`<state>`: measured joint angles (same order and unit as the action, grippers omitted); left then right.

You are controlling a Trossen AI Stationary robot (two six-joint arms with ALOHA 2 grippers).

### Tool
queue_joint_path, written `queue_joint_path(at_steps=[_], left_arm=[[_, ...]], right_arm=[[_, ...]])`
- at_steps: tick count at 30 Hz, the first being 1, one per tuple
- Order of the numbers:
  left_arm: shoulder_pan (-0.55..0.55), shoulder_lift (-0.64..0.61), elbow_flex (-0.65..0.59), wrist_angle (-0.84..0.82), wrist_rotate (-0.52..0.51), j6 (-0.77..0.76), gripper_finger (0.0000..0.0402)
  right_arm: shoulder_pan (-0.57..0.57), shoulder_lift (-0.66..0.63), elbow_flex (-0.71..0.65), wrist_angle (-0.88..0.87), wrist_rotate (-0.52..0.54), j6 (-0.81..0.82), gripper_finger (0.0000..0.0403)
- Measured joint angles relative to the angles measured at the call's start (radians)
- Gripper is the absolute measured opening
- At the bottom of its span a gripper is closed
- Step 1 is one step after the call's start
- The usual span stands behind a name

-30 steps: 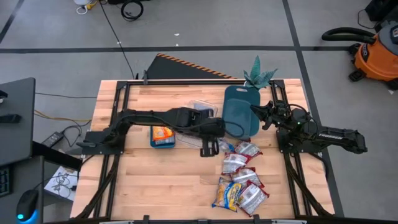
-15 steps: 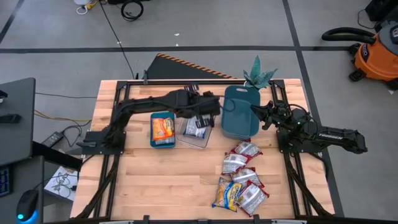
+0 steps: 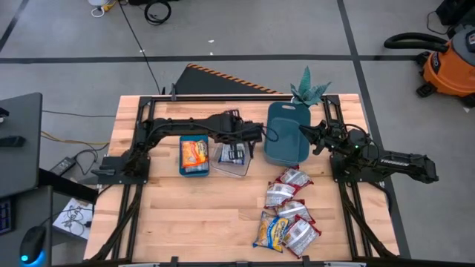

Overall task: Sort Maruchan noodles
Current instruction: Put the blue noodle pack into the transparent bin

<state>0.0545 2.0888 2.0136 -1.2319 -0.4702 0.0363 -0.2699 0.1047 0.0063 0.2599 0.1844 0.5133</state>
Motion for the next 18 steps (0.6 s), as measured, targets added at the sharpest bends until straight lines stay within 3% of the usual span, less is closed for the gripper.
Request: queue_joint_path(at_steps=[8, 18], left_arm=[[-0.064, -0.002, 0.0, -0.023, 0.242, -0.082, 0.0004], [-0.112, -0.002, -0.131, 0.056, 0.251, -0.129, 0.0016]], right_arm=[[0.0, 0.0, 0.0, 0.0, 0.0, 0.0, 0.005], [0.0, 0.0, 0.0, 0.0, 0.0, 0.0, 0.005]])
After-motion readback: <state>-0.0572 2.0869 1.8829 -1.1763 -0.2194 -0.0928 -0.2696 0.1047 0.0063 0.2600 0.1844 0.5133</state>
